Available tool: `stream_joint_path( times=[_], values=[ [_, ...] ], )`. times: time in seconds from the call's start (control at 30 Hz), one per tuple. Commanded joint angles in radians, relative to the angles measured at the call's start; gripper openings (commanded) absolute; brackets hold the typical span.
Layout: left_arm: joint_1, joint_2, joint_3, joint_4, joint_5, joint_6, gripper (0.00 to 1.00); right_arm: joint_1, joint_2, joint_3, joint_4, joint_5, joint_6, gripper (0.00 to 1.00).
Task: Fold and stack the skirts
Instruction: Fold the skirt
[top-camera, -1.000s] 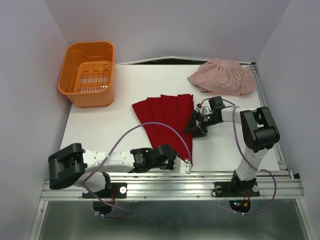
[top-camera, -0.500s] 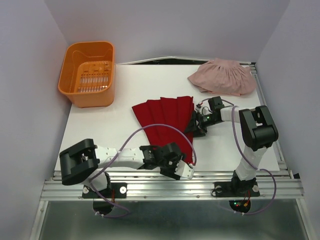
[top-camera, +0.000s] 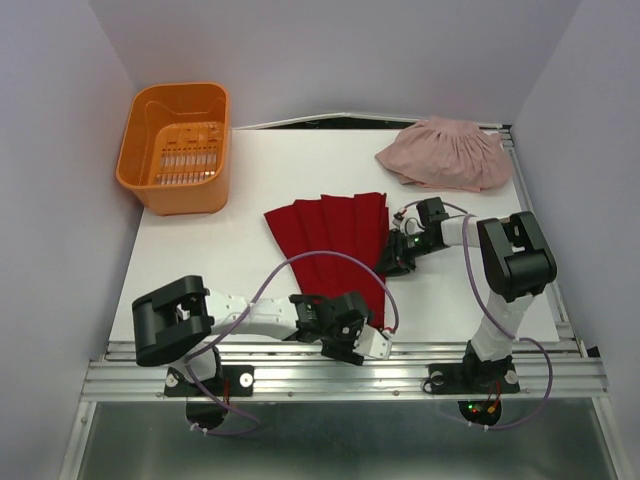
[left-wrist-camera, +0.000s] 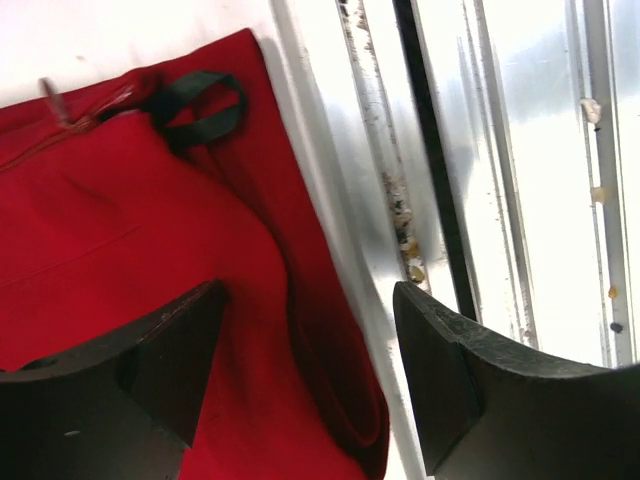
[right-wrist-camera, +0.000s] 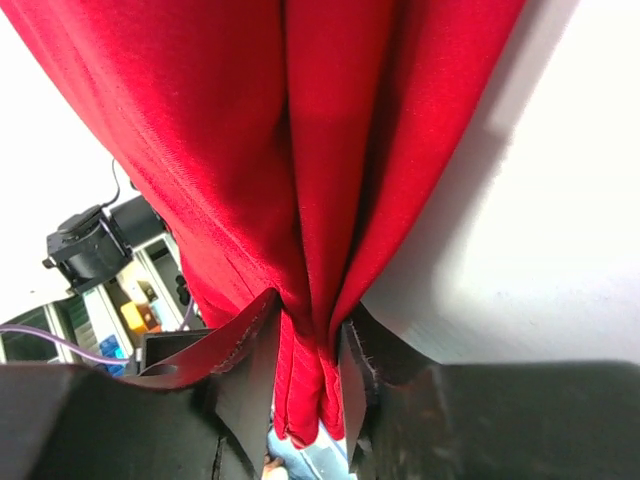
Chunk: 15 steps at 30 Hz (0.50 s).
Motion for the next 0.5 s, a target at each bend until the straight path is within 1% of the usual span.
stream_joint_path(
  times=[0.0,0.13,0.17,0.23,0.27,0.3,0.33,0.4,0.47],
  values=[
    [-0.05,0.018,0.034,-0.005,-0.026,-0.041,0.78,0.0,-0.01,-0.033,-0.015,0.066,-0.045,0.33],
    [-0.066,0.032,0.045,-0.006,-0.038,-0.07,0.68,0.0,-0.048,-0.051,-0.062,0.06,-0.081,0.24],
    [-0.075,0.031,0.043,-0.008,-0.049,-0.082,0.66,0.0,-0.065,-0.056,-0.073,0.066,-0.091,0.2],
    [-0.114,0.027,0.037,0.0,-0.091,-0.095,0.63,0.0,-0.072,-0.073,-0.107,0.069,-0.127,0.16],
    [-0.13,0.026,0.032,0.004,-0.108,-0.102,0.63,0.0,-0.072,-0.079,-0.118,0.071,-0.14,0.14],
    [-0.145,0.024,0.029,0.015,-0.127,-0.11,0.62,0.0,-0.07,-0.082,-0.128,0.072,-0.149,0.09],
    [-0.171,0.024,0.022,0.023,-0.154,-0.116,0.61,0.0,-0.067,-0.088,-0.145,0.075,-0.16,0.06],
    [-0.194,0.038,0.02,0.033,-0.214,-0.139,0.61,0.0,-0.062,-0.088,-0.151,0.083,-0.163,0.01],
    [-0.213,0.058,0.029,0.032,-0.253,-0.155,0.63,0.0,-0.059,-0.09,-0.152,0.08,-0.16,0.01]
  ],
)
